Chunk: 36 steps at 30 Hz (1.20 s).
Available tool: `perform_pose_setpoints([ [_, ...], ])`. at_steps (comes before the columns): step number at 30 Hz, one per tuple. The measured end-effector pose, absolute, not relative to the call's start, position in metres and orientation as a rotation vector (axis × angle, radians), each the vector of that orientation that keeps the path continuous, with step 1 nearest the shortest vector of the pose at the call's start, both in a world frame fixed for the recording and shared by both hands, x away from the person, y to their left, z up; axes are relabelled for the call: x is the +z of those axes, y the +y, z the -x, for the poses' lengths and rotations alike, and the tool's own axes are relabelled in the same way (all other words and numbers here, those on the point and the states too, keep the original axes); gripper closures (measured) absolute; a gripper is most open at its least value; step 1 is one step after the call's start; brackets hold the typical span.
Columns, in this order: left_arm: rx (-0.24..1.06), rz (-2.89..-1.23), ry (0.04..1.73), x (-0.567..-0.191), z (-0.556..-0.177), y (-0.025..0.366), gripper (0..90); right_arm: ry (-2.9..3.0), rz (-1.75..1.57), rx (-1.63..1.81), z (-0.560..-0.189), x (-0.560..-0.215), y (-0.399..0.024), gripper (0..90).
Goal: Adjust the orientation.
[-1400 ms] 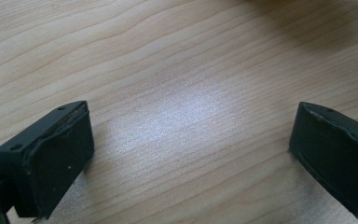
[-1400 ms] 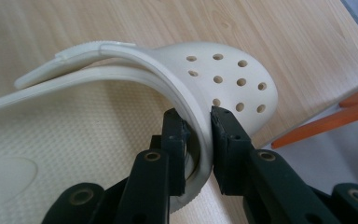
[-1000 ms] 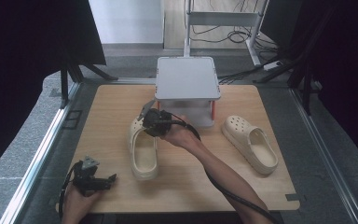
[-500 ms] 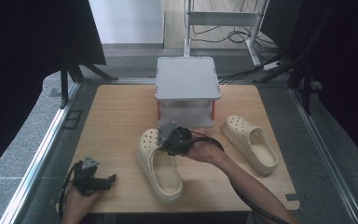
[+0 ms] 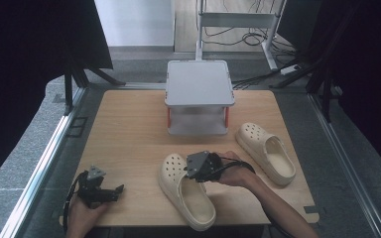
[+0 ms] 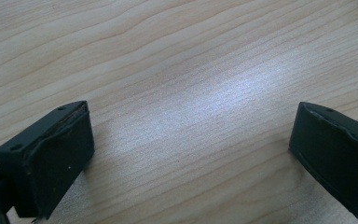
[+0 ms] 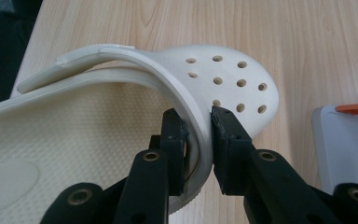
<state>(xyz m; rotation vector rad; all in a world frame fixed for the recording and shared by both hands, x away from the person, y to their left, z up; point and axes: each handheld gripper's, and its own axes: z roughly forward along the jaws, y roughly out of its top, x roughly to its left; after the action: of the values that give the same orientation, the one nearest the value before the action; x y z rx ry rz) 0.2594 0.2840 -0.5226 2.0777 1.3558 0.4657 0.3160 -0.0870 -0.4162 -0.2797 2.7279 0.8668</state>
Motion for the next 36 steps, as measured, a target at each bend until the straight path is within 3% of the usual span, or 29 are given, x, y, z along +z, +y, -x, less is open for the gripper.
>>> perform_pose_setpoints([
  [9, 0.466, -2.077, 1.357, -0.523, -0.259, 0.284, 0.0, 2.765, 0.299, 0.889, -0.319, -0.424, -0.098, 69.6],
  [15, 0.464, -2.078, 1.357, -0.522, -0.259, 0.284, 0.0, 2.823, 0.178, 0.955, -0.326, -0.416, -0.106, 42.0],
  [19, 0.464, -2.077, 1.358, -0.523, -0.259, 0.284, 0.0, 2.843, 0.051, 0.986, -0.331, -0.412, -0.117, 29.1],
  [24, 0.466, -2.073, 1.361, -0.523, -0.26, 0.284, 0.0, 2.861, -0.083, 0.99, -0.337, -0.411, -0.131, 21.4],
  [36, 0.469, -2.072, 1.363, -0.523, -0.26, 0.283, 0.0, 2.794, -0.419, 1.025, -0.343, -0.41, -0.168, 14.2],
])
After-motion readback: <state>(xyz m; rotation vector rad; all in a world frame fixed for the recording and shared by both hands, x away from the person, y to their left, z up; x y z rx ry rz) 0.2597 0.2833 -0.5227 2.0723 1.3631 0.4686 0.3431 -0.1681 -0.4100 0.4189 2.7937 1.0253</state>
